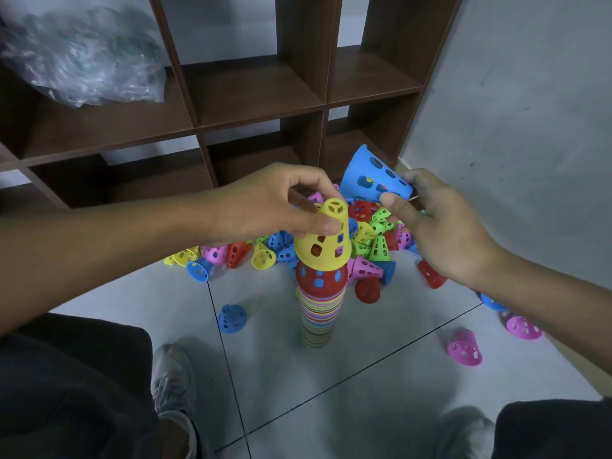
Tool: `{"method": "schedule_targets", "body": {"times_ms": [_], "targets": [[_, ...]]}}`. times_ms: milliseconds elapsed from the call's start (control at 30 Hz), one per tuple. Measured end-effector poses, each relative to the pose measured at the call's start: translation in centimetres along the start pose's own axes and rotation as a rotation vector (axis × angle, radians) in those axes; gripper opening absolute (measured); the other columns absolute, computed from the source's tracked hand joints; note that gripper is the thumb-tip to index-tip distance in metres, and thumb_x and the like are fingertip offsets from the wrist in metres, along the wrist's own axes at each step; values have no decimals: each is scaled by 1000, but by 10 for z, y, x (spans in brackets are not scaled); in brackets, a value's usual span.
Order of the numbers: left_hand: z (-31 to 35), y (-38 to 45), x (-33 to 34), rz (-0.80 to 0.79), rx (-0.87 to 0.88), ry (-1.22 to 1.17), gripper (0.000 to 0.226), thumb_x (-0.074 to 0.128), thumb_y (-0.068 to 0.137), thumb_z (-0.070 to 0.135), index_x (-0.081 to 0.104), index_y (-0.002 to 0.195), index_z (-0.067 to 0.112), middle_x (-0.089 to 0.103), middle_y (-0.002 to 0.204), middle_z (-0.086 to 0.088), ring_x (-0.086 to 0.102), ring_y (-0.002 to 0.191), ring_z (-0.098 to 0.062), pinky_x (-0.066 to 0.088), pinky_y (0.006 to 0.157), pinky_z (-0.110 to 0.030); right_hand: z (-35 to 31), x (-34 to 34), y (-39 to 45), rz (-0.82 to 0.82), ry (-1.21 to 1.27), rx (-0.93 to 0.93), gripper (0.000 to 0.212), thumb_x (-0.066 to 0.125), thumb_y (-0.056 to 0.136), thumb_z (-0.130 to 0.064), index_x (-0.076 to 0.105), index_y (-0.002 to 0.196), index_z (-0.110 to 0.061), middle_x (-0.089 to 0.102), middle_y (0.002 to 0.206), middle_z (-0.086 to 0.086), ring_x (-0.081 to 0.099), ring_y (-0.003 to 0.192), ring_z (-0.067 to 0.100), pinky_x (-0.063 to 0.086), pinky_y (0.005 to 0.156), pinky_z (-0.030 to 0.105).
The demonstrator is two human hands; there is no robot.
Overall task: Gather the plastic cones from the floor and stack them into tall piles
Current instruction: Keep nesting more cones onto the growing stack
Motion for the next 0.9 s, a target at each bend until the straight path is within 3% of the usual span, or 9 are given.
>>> {"method": "schedule_targets", "body": {"times_ms": [100,267,400,533,600,767,900], "targets": [[-9,0,7,-16,-16,14,29,77,85,29,70,111,22,72,114,10,70,102,-6,60,75,-23,1,-3,-4,-8,1,7,16,57,99,-39,54,111,-28,61,94,-13,59,86,2,40,68,19],[-22,1,19,-65,-20,40,28,77,86,29,72,113,27,70,111,18,67,104,-2,57,74,-18,-1,-7,-7,-11,-6,-5,16,57,100,-39,55,112,-28,60,92,-14,57,83,0,38,66,16],[-30,1,21,-99,-7,97,30,79,85,28,73,115,28,68,112,21,65,107,0,57,78,-19,-3,-7,-8,-22,12,-15,20,57,99,-41,55,114,-27,62,97,-10,61,90,8,43,72,24],[-32,2,17,-100,10,113,34,80,83,30,72,116,30,68,114,22,64,107,2,56,78,-18,-9,-5,-10,-55,11,-55,25,58,99,-43,56,119,-28,67,106,-5,64,100,19,52,86,47],[-31,2,12,-94,16,140,37,81,80,34,72,116,33,67,115,27,64,107,4,56,77,-17,-15,-5,-12,-72,-1,-85,27,58,99,-43,56,121,-27,68,106,-6,64,98,19,52,85,48],[-39,0,-14,-68,-12,322,41,83,77,40,67,115,40,65,114,29,62,106,6,56,83,-17,-33,-6,-20,-105,-49,-155,25,58,97,-42,61,115,-25,68,96,-10,64,87,9,51,79,35],[-49,-6,-35,-71,-34,540,32,78,81,44,61,108,49,62,104,34,62,101,7,55,75,-14,-42,-9,-21,-103,13,-200,15,64,95,-38,63,104,-27,67,92,-8,65,88,14,53,79,44]]}}
Point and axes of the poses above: each hand's wrist, its own y-axis towards the middle knuckle, its own x-axis out of the palm, z = x × y, the point moved 6 cm from there along y, towards the middle knuckle
